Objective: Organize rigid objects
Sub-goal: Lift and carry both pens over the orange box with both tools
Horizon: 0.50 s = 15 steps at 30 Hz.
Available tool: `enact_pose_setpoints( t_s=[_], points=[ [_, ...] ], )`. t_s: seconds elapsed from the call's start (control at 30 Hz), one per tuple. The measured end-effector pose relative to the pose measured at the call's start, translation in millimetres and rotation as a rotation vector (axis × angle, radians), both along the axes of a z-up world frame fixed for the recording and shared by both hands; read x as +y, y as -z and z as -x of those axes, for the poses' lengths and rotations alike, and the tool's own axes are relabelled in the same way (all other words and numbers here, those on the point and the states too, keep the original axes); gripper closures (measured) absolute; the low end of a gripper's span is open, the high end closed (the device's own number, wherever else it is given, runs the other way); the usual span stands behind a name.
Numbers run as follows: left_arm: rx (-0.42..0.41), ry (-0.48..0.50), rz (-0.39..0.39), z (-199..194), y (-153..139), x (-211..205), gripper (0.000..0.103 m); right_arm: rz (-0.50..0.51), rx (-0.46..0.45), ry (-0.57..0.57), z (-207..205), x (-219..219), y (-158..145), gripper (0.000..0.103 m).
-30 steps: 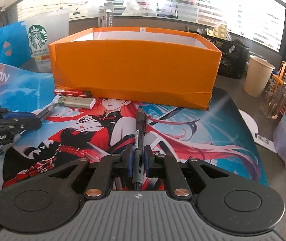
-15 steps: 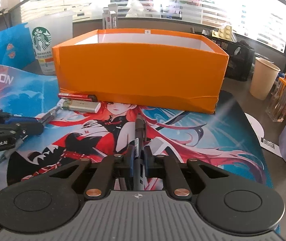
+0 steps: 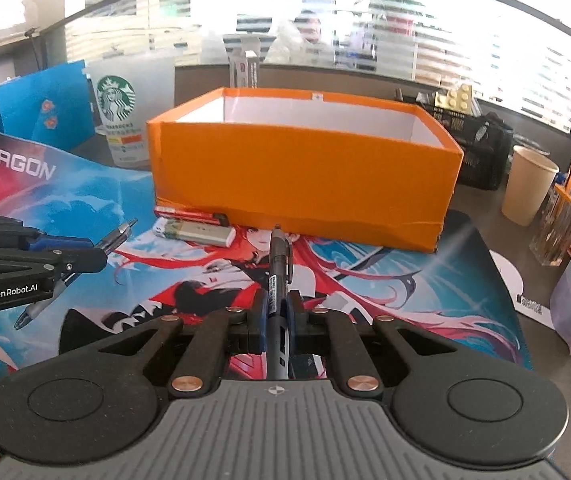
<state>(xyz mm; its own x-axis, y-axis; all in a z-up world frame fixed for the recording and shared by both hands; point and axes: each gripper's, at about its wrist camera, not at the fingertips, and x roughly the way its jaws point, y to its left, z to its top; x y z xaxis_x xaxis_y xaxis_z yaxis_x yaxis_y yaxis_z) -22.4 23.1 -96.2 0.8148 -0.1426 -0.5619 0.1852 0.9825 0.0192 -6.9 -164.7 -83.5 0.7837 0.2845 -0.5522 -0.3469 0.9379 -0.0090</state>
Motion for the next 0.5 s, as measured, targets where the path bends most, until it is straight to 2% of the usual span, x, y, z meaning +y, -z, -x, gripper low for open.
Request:
enact_pose_setpoints(
  t_s=[0.5],
  points=[
    [-0.121,-0.062,0.027,2,-47,16,0.092,-0.024,-0.105,-0.015,9,2,-36,0.094]
  ],
)
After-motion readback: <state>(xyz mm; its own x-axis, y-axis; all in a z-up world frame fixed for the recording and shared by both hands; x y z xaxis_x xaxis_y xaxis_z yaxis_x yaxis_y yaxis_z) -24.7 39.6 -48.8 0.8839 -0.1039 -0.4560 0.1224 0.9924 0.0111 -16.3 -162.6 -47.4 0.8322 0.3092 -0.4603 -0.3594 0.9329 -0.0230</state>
